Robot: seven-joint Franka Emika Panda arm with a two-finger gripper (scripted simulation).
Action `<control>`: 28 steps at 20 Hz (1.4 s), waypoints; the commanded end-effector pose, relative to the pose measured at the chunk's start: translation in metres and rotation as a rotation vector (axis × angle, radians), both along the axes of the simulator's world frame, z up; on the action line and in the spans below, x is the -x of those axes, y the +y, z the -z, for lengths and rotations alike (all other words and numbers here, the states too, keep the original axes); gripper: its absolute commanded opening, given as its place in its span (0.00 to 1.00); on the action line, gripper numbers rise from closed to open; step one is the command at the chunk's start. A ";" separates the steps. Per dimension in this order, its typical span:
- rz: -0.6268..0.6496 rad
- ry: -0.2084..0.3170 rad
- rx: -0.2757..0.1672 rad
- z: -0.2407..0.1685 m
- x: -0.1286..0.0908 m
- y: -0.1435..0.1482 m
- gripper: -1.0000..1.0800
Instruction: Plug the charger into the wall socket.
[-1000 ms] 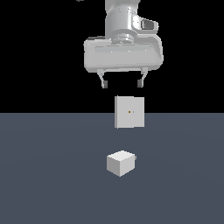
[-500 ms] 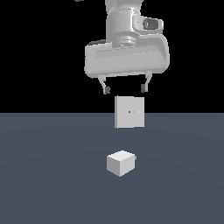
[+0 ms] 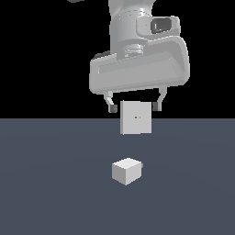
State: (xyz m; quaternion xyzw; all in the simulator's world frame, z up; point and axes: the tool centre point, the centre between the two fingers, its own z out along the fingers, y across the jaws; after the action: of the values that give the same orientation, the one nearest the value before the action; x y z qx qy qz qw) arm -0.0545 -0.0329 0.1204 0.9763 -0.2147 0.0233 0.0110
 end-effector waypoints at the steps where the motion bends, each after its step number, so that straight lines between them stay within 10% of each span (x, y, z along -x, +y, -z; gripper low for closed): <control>1: 0.064 -0.006 0.001 0.010 0.009 0.001 0.96; 28: 0.360 -0.029 0.007 0.061 0.049 0.016 0.96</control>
State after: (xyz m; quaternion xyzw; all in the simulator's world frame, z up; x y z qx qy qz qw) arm -0.1027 -0.0169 0.0611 0.9218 -0.3857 0.0360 0.0152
